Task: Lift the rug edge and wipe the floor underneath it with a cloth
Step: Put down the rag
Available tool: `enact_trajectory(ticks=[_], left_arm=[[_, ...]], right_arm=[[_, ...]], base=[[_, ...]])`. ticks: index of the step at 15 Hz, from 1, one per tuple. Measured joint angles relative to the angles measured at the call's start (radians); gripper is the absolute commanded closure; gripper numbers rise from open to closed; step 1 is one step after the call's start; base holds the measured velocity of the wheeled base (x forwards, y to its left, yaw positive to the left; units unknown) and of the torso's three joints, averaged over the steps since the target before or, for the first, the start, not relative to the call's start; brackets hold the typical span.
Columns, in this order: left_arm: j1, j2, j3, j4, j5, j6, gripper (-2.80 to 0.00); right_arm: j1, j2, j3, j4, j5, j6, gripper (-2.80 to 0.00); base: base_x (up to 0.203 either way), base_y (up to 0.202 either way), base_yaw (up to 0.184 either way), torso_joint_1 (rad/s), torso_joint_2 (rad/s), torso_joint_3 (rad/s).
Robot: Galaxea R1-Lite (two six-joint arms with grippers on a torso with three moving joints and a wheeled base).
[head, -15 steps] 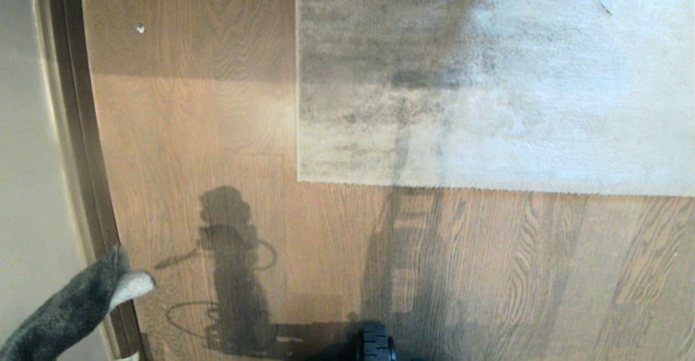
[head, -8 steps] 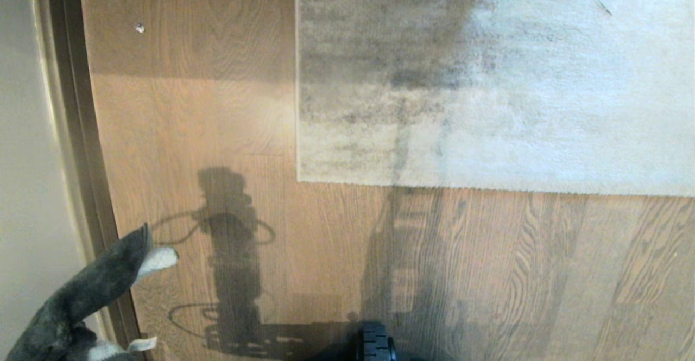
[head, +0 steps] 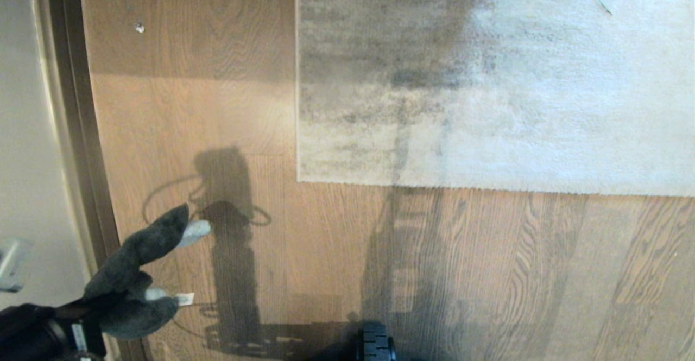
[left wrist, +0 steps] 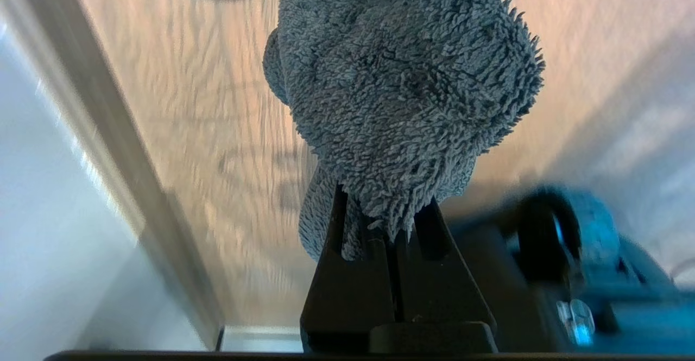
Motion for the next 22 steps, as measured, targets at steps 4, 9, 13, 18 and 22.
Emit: enact_trajectory(ticks=[4,9,13,18,22], left_arm=[[0.002,0.274,-0.02,-0.341,-0.003,-0.013,0.0],[0.0,0.415,-0.066,-0.441,-0.008,-0.013,0.0],[-0.003,0.438,-0.085,-0.442,-0.008,-0.012,0.0],[-0.005,0.449,-0.087,-0.443,-0.008,-0.012,-2.8],[-0.006,0.453,-0.081,-0.442,-0.01,-0.008,-2.8]], right_arm=[[0.0,0.0,0.0,0.0,0.0,0.0,0.0],[0.0,0.0,0.0,0.0,0.0,0.0,0.0],[0.0,0.0,0.0,0.0,0.0,0.0,0.0],[0.0,0.0,0.0,0.0,0.0,0.0,0.0],[0.0,0.0,0.0,0.0,0.0,0.0,0.0]], base=[[0.0,0.0,0.0,0.0,0.0,0.0],[0.0,0.0,0.0,0.0,0.0,0.0],[0.0,0.0,0.0,0.0,0.0,0.0],[0.0,0.0,0.0,0.0,0.0,0.0],[0.0,0.0,0.0,0.0,0.0,0.0]])
